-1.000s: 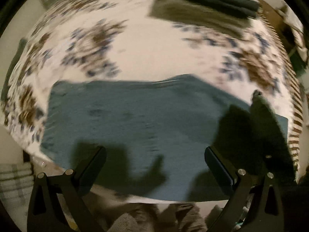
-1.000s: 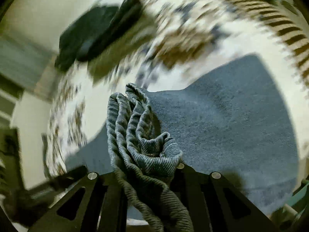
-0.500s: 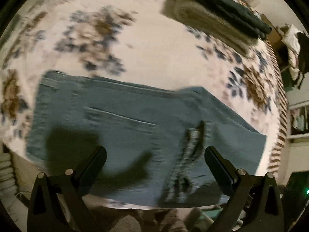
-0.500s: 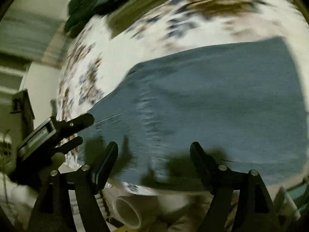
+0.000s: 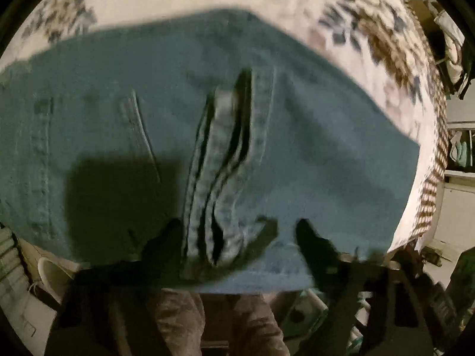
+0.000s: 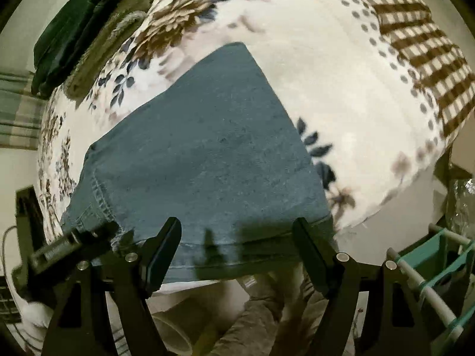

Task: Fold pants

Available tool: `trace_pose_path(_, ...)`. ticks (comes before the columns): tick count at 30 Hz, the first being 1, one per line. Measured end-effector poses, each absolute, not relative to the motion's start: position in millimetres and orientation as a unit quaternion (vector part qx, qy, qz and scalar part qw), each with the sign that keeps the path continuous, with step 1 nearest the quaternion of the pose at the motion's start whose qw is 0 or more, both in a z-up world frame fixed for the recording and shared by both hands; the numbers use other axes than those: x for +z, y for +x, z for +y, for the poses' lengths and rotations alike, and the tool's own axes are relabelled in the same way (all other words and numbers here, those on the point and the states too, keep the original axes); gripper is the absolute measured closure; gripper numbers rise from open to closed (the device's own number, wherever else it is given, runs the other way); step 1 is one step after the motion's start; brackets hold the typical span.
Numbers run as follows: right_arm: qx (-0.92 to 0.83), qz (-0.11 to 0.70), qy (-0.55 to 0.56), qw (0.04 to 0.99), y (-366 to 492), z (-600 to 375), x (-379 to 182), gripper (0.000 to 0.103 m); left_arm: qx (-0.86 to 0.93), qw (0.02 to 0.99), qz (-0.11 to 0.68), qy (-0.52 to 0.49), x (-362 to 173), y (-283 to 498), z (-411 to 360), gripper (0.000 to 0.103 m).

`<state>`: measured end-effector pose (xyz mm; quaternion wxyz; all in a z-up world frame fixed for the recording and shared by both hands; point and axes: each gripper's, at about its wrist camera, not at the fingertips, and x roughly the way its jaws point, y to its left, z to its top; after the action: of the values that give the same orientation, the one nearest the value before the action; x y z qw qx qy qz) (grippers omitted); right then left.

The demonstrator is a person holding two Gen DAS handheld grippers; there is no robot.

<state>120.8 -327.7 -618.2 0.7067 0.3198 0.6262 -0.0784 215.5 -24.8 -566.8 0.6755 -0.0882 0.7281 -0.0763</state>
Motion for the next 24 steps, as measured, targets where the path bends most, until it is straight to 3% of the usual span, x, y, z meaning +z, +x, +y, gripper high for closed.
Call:
trace_pose_path(1,-0.079,0.629,0.321,0.703,120,-326,-621,0.024,-0.076,0.667,0.735,-0.097,-574,211,-24,0.082)
trace_pose_path(4,-0.083,0.63,0.323,0.701,119,-323,-626,0.024,-0.084,0.69,0.711,-0.105,-566,207,-23,0.09)
trace_pose_path(13,-0.074,0.633,0.321,0.701,120,-321,-623,0.024,-0.113,0.714,0.676,-0.14,-514,183,-1,0.091)
trace_pose_path(24,-0.067,0.655,0.276,0.7,122,-309,-619,0.024,-0.072,0.688,0.711,-0.126,-574,174,8,0.091)
